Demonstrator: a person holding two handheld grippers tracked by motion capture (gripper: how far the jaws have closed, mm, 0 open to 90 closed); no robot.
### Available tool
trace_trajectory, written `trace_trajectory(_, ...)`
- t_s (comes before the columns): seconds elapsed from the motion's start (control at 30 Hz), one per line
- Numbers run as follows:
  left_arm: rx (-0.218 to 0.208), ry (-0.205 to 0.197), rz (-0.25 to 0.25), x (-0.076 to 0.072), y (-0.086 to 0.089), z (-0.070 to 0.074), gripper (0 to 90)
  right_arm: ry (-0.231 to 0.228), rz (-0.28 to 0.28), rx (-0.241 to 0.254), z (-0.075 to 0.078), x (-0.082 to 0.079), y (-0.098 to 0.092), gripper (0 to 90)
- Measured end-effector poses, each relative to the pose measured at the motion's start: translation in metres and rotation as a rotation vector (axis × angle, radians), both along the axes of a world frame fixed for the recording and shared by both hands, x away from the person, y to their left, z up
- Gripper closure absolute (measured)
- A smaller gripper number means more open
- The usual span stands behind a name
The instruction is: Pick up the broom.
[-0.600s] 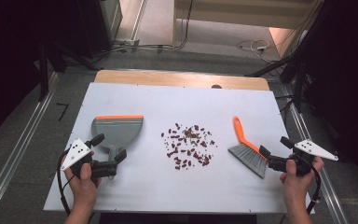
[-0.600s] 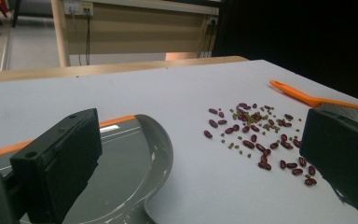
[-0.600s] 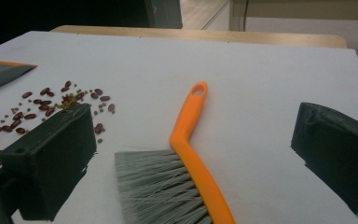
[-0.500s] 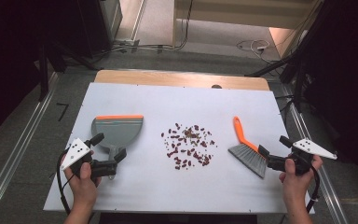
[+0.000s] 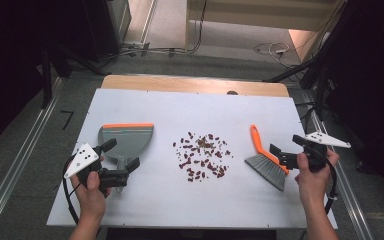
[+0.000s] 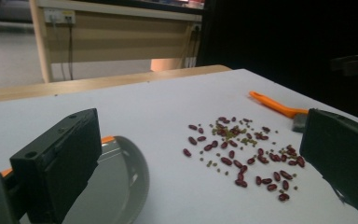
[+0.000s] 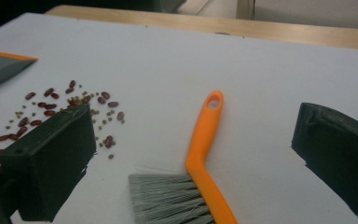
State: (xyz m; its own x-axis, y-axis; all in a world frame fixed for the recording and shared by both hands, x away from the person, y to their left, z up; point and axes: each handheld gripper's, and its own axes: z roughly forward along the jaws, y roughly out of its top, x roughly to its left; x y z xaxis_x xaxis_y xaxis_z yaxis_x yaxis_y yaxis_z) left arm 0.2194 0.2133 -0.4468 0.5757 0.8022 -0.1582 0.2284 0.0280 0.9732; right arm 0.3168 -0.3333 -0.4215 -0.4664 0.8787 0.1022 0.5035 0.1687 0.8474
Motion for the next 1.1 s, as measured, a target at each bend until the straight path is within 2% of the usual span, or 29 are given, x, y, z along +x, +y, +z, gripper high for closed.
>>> trace_trajectory(0.03,-0.001,0.004,-0.011,0.001,-0.002,0.000,0.0,0.001,0.001,-0.005,0.001,0.003,0.002,3.1)
trace_trajectory(0.13,0.022,0.015,-0.023,0.002,-0.006,-0.001,0.0,0.036,0.033,-0.004,0.004,0.015,0.009,4.6)
trace_trajectory(0.17,0.027,0.017,-0.027,0.003,-0.008,0.000,0.0,0.061,0.066,-0.028,0.004,0.023,0.015,5.9)
trace_trajectory(0.2,0.028,0.018,-0.025,0.004,-0.009,0.001,0.0,0.061,0.066,-0.028,0.004,0.023,0.015,5.9)
trace_trajectory(0.23,0.028,0.016,-0.028,0.005,-0.010,0.002,0.0,0.094,0.072,-0.068,0.003,0.031,0.021,9.6)
trace_trajectory(0.33,0.025,0.014,-0.044,0.009,-0.015,0.004,0.0,0.144,0.070,-0.102,-0.001,0.041,0.028,20.7)
trace_trajectory(0.37,0.025,0.014,-0.044,0.009,-0.015,0.004,0.0,0.144,0.070,-0.102,-0.001,0.041,0.028,20.7)
trace_trajectory(0.4,0.029,0.015,-0.040,0.010,-0.017,0.005,0.0,0.177,0.083,-0.083,-0.004,0.046,0.030,31.9)
trace_trajectory(0.53,0.026,0.013,-0.047,0.015,-0.021,0.004,0.0,0.265,0.071,-0.118,-0.015,0.057,0.034,40.2)
trace_trajectory(0.6,0.025,0.013,-0.046,0.017,-0.021,0.004,0.0,0.301,0.045,-0.150,-0.020,0.060,0.034,43.5)
trace_trajectory(0.67,0.012,0.015,-0.038,0.021,-0.023,0.003,0.0,0.319,0.043,-0.189,-0.025,0.063,0.035,46.7)
trace_trajectory(0.73,0.017,0.016,-0.036,0.026,-0.026,0.003,0.0,0.321,0.034,-0.202,-0.028,0.063,0.036,48.6)
trace_trajectory(0.77,0.015,0.014,-0.033,0.027,-0.027,0.003,0.0,0.339,0.062,-0.213,-0.031,0.065,0.036,55.0)
trace_trajectory(0.87,0.026,0.015,-0.043,0.030,-0.032,-0.001,0.0,0.357,0.061,-0.259,-0.035,0.066,0.037,59.6)
trace_trajectory(0.93,0.032,0.016,-0.046,0.030,-0.033,-0.002,0.0,0.360,0.051,-0.266,-0.036,0.066,0.037,59.6)
trace_trajectory(1.0,0.050,0.017,-0.057,0.029,-0.035,-0.003,0.0,0.379,0.052,-0.255,-0.040,0.069,0.034,59.8)
trace_trajectory(1.1,0.054,0.015,-0.062,0.028,-0.035,-0.004,0.0,0.412,0.046,-0.258,-0.048,0.070,0.036,59.7)
